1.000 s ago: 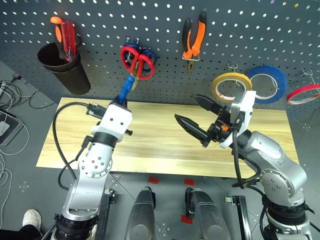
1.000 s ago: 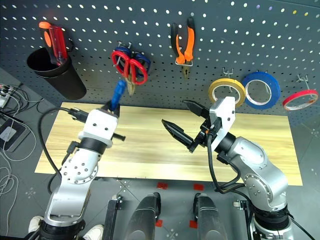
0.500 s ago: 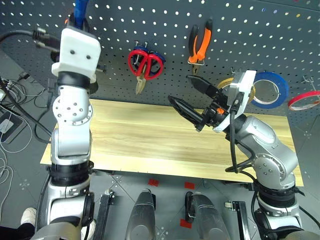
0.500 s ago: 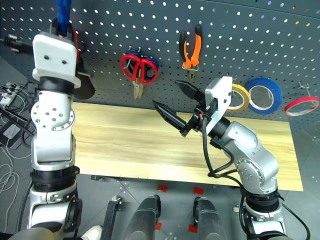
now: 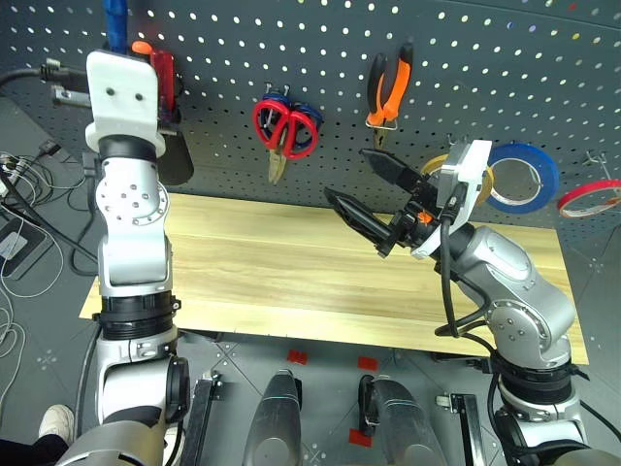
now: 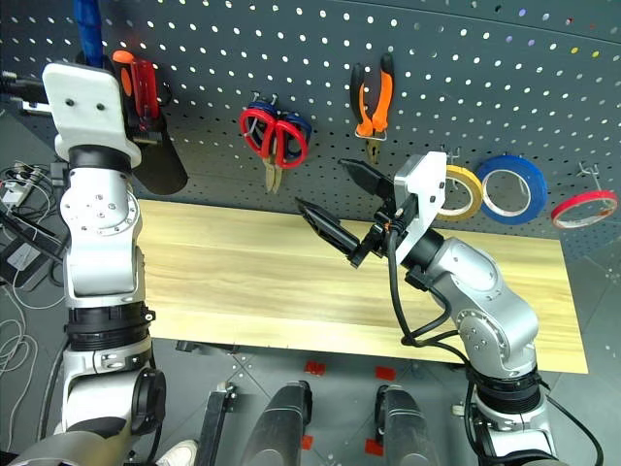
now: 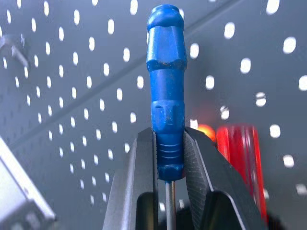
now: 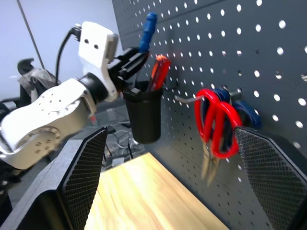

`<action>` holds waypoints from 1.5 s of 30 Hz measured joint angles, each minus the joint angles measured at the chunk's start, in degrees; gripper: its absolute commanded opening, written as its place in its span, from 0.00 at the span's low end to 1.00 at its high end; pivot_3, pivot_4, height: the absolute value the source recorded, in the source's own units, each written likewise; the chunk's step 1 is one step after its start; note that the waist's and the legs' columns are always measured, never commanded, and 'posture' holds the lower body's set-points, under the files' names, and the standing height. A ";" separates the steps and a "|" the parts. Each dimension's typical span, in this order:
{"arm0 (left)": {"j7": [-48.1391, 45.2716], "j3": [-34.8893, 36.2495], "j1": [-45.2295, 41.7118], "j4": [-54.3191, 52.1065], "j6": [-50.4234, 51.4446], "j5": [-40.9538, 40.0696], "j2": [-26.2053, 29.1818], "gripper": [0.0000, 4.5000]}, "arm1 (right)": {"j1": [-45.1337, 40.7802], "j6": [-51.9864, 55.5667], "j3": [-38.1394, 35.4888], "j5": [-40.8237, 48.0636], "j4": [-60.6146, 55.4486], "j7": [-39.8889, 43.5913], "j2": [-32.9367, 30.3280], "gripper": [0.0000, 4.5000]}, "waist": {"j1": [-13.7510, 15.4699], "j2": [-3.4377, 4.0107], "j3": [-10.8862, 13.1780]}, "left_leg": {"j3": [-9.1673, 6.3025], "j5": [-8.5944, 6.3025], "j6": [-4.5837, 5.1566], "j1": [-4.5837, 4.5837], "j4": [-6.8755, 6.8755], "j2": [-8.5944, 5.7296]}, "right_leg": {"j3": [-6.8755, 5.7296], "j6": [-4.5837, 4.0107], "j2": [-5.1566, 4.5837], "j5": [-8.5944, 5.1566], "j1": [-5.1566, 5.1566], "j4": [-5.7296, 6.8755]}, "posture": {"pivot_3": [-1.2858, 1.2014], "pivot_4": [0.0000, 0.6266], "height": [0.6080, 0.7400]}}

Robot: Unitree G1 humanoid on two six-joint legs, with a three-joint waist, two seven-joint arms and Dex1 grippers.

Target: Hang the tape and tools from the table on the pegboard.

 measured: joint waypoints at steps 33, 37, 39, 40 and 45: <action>-18.76 -7.42 15.18 -23.24 19.50 -20.13 -5.83 0.99 | 12.28 3.36 -2.45 -9.26 -7.56 -8.46 -7.58 1.00 | -0.44 0.09 -1.58 | -0.01 0.02 0.06 0.14 0.05 -0.05 | 0.10 -0.05 -0.03 -0.04 0.08 0.56 | 0.56 0.40 1.00; -18.94 -10.60 23.86 -24.92 21.88 -20.59 -7.84 0.99 | 17.62 5.03 -2.33 -15.67 -8.99 -15.35 -6.88 1.00 | -0.51 0.15 -1.97 | 0.02 0.02 0.07 0.22 0.02 -0.06 | 0.12 -0.07 -0.04 -0.05 0.14 0.56 | 0.56 0.40 1.00; -18.39 -11.22 27.28 -24.79 22.25 -20.50 -8.92 0.99 | 20.70 6.03 -2.28 -19.16 -8.96 -18.75 -5.99 1.00 | -0.34 0.18 -2.08 | 0.01 0.02 0.07 0.23 0.05 -0.07 | 0.13 -0.07 -0.05 -0.05 0.16 0.56 | 0.54 0.39 1.00; -17.99 -11.39 28.34 -24.00 22.26 -20.45 -9.68 0.99 | 22.12 6.67 -2.27 -20.80 -8.87 -20.53 -5.44 1.00 | -0.24 0.21 -2.13 | 0.01 0.02 0.08 0.23 0.06 -0.12 | 0.13 -0.07 -0.08 -0.05 0.18 0.40 | 0.54 0.39 1.00; -16.74 -11.84 27.70 -16.63 21.91 -20.24 -12.65 0.99 | 27.14 9.11 -3.61 -26.06 -6.84 -27.29 -0.64 1.00 | -0.40 0.37 -3.18 | 0.02 0.04 0.14 0.27 0.01 -0.23 | 0.15 -0.07 -0.16 -0.06 0.23 0.30 | 0.53 0.37 1.00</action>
